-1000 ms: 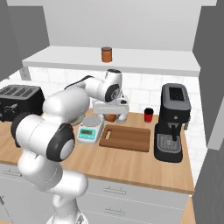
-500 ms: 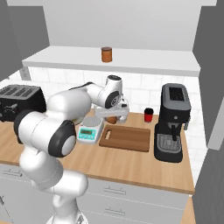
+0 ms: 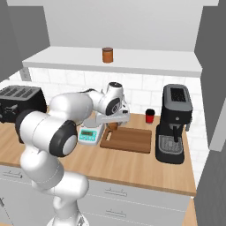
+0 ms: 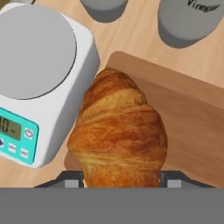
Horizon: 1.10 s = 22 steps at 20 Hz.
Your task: From the different types of pastries on the counter, select a croissant and place it on the cutting board. Then retrieve a jar of jam from the cabinet and place it alongside the croissant on the cutting board.
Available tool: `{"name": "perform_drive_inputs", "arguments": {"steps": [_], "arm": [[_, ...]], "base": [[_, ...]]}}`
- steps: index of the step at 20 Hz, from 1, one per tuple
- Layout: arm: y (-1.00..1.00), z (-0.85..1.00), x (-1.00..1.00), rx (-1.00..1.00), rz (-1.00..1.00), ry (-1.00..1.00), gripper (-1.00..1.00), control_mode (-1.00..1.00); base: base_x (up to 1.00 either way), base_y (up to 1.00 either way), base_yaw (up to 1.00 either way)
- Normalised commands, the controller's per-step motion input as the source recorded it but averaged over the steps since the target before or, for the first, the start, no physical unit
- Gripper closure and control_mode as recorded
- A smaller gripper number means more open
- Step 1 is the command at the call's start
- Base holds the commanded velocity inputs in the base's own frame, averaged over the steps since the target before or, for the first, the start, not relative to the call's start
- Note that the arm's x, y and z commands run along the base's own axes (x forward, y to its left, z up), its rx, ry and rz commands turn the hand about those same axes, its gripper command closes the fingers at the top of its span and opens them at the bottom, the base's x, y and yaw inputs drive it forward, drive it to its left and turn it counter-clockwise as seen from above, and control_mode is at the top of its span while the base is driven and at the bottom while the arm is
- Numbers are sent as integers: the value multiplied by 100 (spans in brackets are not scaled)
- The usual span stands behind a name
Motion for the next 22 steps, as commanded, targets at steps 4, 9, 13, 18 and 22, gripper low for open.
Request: {"name": "perform_drive_inputs", "arguments": {"steps": [4,9,13,18,22], "arm": [[0,-26,0,0,0,0,100,-100],[0,-21,0,0,0,0,100,-100],[0,-32,0,0,0,0,100,-100],[0,-24,3,0,0,-1,100,-100],[0,-19,14,0,0,0,100,-100]], "base": [[0,0,0],[0,0,0],[0,0,0],[0,0,0],[0,0,0]]}}
